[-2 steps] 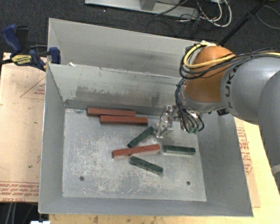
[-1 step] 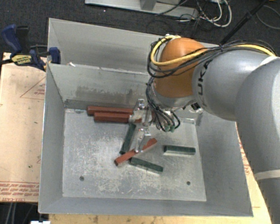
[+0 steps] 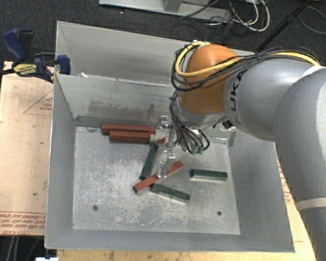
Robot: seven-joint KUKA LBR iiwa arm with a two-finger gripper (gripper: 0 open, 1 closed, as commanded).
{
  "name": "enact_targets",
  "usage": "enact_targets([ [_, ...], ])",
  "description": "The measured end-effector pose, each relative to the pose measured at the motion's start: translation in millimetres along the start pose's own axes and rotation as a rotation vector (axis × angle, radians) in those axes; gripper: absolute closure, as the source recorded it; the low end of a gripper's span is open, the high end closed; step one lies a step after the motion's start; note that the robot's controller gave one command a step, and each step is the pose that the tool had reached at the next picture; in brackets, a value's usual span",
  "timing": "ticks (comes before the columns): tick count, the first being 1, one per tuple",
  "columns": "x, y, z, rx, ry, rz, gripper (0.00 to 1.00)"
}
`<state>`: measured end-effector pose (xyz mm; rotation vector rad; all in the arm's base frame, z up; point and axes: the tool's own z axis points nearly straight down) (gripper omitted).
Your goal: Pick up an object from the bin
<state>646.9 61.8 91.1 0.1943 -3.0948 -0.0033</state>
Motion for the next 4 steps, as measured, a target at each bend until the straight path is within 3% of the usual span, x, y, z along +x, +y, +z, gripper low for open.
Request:
enact_targets([
  [1, 48.9, 3, 8, 0.011, -0.074, -0.299, 1.0],
  [2, 48.9, 3, 8, 0.011, -0.074, -0.299, 1.0],
  [3, 52.1, 4, -21, 0.01, -0.047, -0.301, 1.0],
  [4, 55.8, 6, -126, 0.01, -0.043, -0.31, 1.0],
])
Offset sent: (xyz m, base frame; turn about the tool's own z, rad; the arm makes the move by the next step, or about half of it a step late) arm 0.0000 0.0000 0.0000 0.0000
